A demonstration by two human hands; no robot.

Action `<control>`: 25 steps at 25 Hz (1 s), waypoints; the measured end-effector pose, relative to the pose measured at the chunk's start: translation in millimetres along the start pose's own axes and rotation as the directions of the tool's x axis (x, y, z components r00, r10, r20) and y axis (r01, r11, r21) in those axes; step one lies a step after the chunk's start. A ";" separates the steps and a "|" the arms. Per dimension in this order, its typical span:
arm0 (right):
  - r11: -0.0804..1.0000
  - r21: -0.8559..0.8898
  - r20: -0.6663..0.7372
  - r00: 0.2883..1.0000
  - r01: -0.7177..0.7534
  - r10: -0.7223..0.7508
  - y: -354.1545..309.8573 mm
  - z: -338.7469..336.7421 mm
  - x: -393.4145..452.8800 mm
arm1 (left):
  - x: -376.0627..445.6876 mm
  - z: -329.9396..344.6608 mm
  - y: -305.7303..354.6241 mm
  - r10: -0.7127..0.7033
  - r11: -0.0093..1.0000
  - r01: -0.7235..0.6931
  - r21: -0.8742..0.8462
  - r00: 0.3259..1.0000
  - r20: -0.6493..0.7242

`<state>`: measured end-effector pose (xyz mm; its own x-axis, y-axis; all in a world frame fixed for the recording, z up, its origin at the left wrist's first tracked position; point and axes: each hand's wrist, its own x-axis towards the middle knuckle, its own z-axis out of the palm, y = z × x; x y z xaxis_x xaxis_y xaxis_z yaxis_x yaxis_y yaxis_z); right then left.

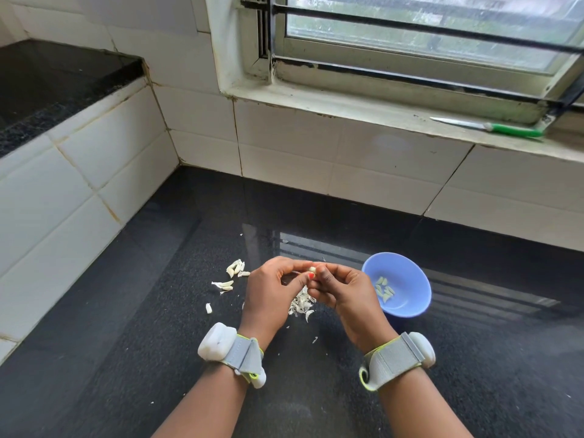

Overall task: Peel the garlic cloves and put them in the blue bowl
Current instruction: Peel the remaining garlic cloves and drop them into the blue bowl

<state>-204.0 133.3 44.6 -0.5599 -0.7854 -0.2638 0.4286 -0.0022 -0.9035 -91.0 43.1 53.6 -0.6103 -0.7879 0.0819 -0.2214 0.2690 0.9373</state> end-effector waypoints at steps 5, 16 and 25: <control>1.000 -0.005 0.007 1.000 -0.001 0.001 0.1 0.6 -0.5 | 1.2 -3.1 2.9 0.045 0.989 -0.042 0.145 0.999 -0.020; 0.997 -0.072 0.020 0.999 0.030 -0.028 -2.2 0.9 -4.2 | 0.6 -3.3 8.1 0.017 0.976 -0.002 0.216 0.998 -0.069; 0.983 -0.161 -0.006 0.996 0.087 -0.089 -2.3 1.7 -3.0 | 1.7 -5.5 10.2 -0.037 0.976 0.036 0.213 0.999 0.001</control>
<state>-202.1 134.7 48.1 -0.6003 -0.7782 -0.1845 0.2586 0.0295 -0.9655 -90.2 41.4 65.2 -0.6027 -0.7966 0.0468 -0.3998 0.3522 0.8462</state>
